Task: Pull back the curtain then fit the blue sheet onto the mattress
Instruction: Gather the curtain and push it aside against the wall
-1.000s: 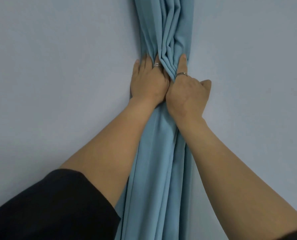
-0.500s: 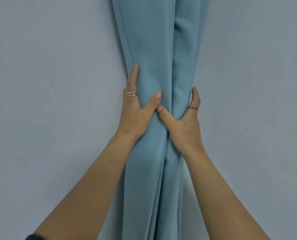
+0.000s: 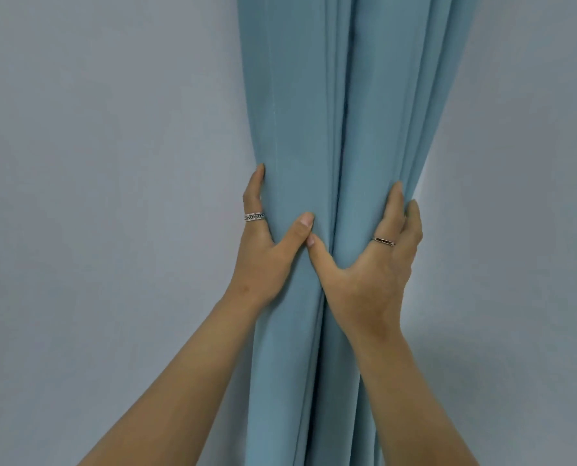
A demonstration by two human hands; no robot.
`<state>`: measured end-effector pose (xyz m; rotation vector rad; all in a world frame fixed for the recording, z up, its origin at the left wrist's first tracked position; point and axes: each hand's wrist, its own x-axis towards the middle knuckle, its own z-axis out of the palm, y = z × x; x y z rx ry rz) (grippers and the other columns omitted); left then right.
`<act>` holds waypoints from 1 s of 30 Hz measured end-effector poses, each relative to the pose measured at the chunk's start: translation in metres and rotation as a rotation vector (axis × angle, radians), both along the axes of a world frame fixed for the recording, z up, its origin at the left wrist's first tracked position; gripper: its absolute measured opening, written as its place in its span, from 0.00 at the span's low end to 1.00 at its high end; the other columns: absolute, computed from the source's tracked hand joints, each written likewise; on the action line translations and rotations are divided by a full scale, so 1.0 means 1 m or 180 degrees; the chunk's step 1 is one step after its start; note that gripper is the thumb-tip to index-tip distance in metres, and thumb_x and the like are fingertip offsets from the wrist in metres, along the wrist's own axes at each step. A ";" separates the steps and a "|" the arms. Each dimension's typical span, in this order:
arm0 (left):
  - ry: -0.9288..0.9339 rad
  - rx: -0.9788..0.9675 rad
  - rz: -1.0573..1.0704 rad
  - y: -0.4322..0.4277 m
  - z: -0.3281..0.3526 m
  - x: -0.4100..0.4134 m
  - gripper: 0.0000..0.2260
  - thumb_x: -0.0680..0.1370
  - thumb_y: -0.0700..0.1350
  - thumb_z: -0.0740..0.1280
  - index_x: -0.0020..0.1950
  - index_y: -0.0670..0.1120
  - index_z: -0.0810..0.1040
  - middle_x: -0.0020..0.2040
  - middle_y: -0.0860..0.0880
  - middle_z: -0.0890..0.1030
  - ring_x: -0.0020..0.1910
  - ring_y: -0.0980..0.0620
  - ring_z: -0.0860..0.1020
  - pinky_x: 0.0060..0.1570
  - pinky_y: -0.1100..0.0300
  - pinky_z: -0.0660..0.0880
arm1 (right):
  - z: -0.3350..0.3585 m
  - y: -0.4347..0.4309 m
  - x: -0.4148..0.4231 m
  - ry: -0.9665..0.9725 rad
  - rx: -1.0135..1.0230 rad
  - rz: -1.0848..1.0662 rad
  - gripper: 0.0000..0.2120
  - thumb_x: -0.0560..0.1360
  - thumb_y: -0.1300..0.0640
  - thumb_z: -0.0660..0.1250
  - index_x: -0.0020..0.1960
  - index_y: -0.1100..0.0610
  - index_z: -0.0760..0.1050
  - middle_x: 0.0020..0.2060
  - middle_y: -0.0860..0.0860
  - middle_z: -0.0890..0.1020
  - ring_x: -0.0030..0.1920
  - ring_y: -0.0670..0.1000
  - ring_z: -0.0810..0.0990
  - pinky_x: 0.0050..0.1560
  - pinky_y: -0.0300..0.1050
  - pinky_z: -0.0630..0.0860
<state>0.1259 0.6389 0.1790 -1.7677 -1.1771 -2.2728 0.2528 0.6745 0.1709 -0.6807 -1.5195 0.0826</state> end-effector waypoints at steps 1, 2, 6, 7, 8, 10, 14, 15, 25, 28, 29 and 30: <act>0.0017 -0.0020 0.0024 -0.004 -0.002 -0.002 0.36 0.79 0.50 0.68 0.80 0.58 0.50 0.78 0.56 0.63 0.74 0.58 0.66 0.74 0.49 0.66 | -0.002 -0.006 -0.002 -0.0034 0.0084 -0.0248 0.50 0.69 0.31 0.68 0.81 0.49 0.48 0.78 0.58 0.55 0.78 0.56 0.56 0.72 0.63 0.63; 0.0059 -0.0035 0.0066 -0.008 -0.005 -0.003 0.35 0.80 0.51 0.67 0.80 0.58 0.50 0.78 0.57 0.61 0.75 0.59 0.64 0.74 0.49 0.65 | -0.004 -0.012 -0.003 -0.0073 0.0212 -0.0494 0.49 0.70 0.31 0.67 0.81 0.50 0.50 0.78 0.58 0.56 0.78 0.58 0.56 0.72 0.63 0.61; 0.0176 -0.0006 0.0215 -0.031 -0.020 -0.025 0.33 0.80 0.54 0.65 0.80 0.58 0.51 0.78 0.60 0.59 0.77 0.58 0.59 0.75 0.47 0.62 | -0.011 -0.048 -0.026 -0.0018 0.0787 -0.0851 0.40 0.73 0.40 0.70 0.79 0.53 0.59 0.76 0.59 0.61 0.78 0.60 0.57 0.72 0.66 0.59; 0.0183 -0.0018 0.0276 -0.042 -0.025 -0.036 0.33 0.80 0.54 0.66 0.80 0.57 0.52 0.78 0.58 0.61 0.77 0.56 0.61 0.74 0.47 0.64 | -0.013 -0.061 -0.037 -0.0029 0.1003 -0.0837 0.36 0.73 0.44 0.71 0.77 0.54 0.64 0.75 0.59 0.65 0.77 0.60 0.59 0.71 0.67 0.60; 0.0181 -0.0027 0.0317 -0.052 -0.029 -0.045 0.33 0.79 0.53 0.67 0.80 0.57 0.54 0.76 0.55 0.63 0.76 0.53 0.64 0.72 0.46 0.67 | -0.013 -0.073 -0.048 -0.0035 0.1269 -0.0765 0.30 0.74 0.49 0.72 0.73 0.55 0.70 0.72 0.58 0.70 0.76 0.59 0.63 0.69 0.66 0.62; 0.0169 -0.0030 0.0335 -0.084 -0.036 -0.064 0.30 0.78 0.50 0.69 0.77 0.58 0.60 0.72 0.53 0.68 0.71 0.50 0.71 0.66 0.47 0.74 | -0.016 -0.103 -0.073 -0.0014 0.1698 -0.0477 0.19 0.73 0.58 0.72 0.63 0.58 0.80 0.65 0.58 0.77 0.70 0.60 0.72 0.65 0.64 0.67; 0.0460 0.0037 0.0663 -0.157 -0.044 -0.113 0.19 0.77 0.45 0.71 0.65 0.56 0.74 0.66 0.53 0.71 0.62 0.55 0.77 0.56 0.49 0.79 | -0.023 -0.169 -0.133 0.0143 0.1749 0.0135 0.12 0.72 0.65 0.70 0.53 0.59 0.84 0.57 0.59 0.81 0.55 0.59 0.79 0.55 0.58 0.73; 0.0552 0.0021 0.0830 -0.182 -0.048 -0.134 0.17 0.76 0.45 0.71 0.64 0.54 0.76 0.66 0.52 0.71 0.62 0.57 0.76 0.57 0.53 0.78 | -0.024 -0.191 -0.155 0.0237 0.1734 0.0130 0.11 0.72 0.65 0.69 0.52 0.59 0.85 0.54 0.58 0.82 0.52 0.59 0.79 0.52 0.57 0.73; 0.0872 0.0111 0.2875 -0.414 -0.065 -0.280 0.09 0.75 0.38 0.69 0.53 0.50 0.79 0.54 0.55 0.77 0.53 0.55 0.78 0.46 0.69 0.72 | -0.049 -0.364 -0.335 -0.0003 0.0768 0.2985 0.13 0.75 0.64 0.66 0.56 0.52 0.80 0.49 0.46 0.81 0.50 0.48 0.80 0.44 0.45 0.78; 0.0663 0.0111 0.3450 -0.484 -0.078 -0.314 0.08 0.76 0.39 0.68 0.54 0.44 0.81 0.55 0.49 0.78 0.50 0.52 0.80 0.43 0.63 0.75 | -0.061 -0.413 -0.387 -0.0067 0.0528 0.3628 0.13 0.76 0.59 0.68 0.60 0.53 0.79 0.50 0.46 0.80 0.51 0.47 0.80 0.45 0.44 0.79; 0.0646 0.0068 0.3684 -0.505 -0.082 -0.322 0.08 0.76 0.39 0.69 0.54 0.43 0.81 0.54 0.48 0.78 0.49 0.51 0.81 0.42 0.63 0.76 | -0.065 -0.429 -0.402 -0.0098 0.0523 0.3778 0.13 0.76 0.57 0.68 0.60 0.53 0.79 0.50 0.46 0.79 0.51 0.47 0.80 0.45 0.43 0.79; 0.0659 0.0017 0.3909 -0.525 -0.085 -0.329 0.07 0.76 0.39 0.69 0.53 0.42 0.81 0.54 0.48 0.78 0.49 0.51 0.81 0.42 0.64 0.76 | -0.069 -0.443 -0.416 -0.0123 0.0526 0.3896 0.13 0.77 0.55 0.67 0.60 0.53 0.79 0.50 0.46 0.79 0.51 0.46 0.80 0.45 0.42 0.78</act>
